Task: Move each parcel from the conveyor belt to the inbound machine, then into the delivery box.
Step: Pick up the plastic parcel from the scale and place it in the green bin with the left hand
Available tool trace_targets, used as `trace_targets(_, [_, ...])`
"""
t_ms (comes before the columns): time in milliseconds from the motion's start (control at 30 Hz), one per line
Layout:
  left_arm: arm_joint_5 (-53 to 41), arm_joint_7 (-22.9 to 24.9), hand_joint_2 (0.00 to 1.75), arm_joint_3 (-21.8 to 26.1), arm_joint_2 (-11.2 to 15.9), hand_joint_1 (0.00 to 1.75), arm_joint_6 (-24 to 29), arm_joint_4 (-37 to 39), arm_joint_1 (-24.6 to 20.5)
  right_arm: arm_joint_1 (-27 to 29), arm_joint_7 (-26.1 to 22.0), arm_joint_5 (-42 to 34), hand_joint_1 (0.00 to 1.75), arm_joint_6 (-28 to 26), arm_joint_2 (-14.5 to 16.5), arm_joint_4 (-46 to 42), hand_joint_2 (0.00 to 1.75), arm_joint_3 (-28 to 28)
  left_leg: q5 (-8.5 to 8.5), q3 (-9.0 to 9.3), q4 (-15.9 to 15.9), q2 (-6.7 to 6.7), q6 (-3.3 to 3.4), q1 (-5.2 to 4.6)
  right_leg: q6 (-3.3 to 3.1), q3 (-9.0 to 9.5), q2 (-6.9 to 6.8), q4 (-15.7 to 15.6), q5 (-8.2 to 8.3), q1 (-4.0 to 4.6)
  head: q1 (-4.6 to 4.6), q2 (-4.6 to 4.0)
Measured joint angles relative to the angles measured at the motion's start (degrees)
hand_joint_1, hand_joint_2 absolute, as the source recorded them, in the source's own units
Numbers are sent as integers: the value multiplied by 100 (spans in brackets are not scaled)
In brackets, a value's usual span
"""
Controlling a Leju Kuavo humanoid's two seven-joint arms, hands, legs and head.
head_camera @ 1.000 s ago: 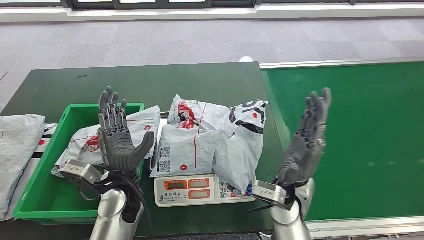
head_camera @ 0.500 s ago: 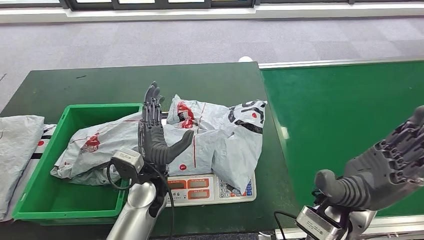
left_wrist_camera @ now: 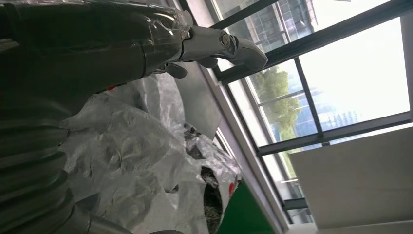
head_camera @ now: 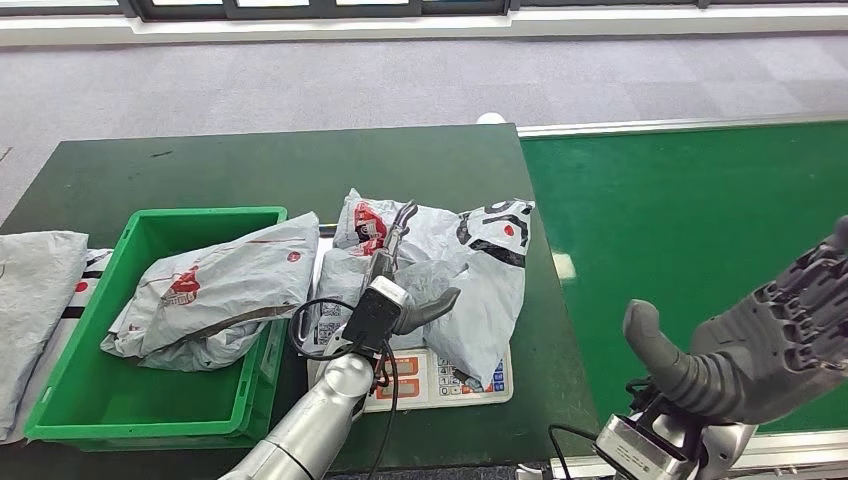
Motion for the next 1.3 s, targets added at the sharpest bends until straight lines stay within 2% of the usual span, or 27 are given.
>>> trace_targets(367, [-23, 60, 175, -103, -1, 0, 97, 669, -204, 7, -2, 0, 0, 0, 0, 0, 175, -2, 0, 0, -1, 1, 0, 1, -2, -1, -1, 0, -2, 1, 0, 0])
trace_targets(633, [-406, 731, 175, -293, -1, 0, 1034, 1045, -360, 8, 0, 9, 0, 1, 0, 0, 175, -5, 0, 0, -1, 1, 0, 0, -1, 0, 0, 0, -1, 2, 0, 0])
trace_targets(667, [-485, 806, 175, -322, -1, 29, 1159, 1095, -377, 11, 0, 9, 0, 1, 0, 0, 175, -7, 0, 0, -1, 1, 0, 0, -1, 1, -1, 0, -1, 2, 0, 0])
trace_targets(767, [-698, 949, 175, -383, -1, 160, 1395, 1208, -397, 25, 6, 13, 0, 0, 0, 0, 175, -15, 0, 0, -1, 1, 0, 1, -1, 1, -1, 0, -1, 1, 0, 0])
trace_targets(800, [-768, 989, 175, -392, -1, 175, 1446, 1234, -398, 35, 30, 23, 0, 0, 0, -1, 175, -17, 0, 0, -1, 1, 0, 1, -1, 1, -1, 0, -1, 2, 0, 0])
trace_targets(1300, [-1456, 1319, 175, -431, -3, 175, 1639, 1476, -415, 78, 41, -81, 0, 53, -10, 267, 175, -50, 0, -1, -2, -2, 0, 0, -2, 3, -2, 0, -2, 3, 0, 0])
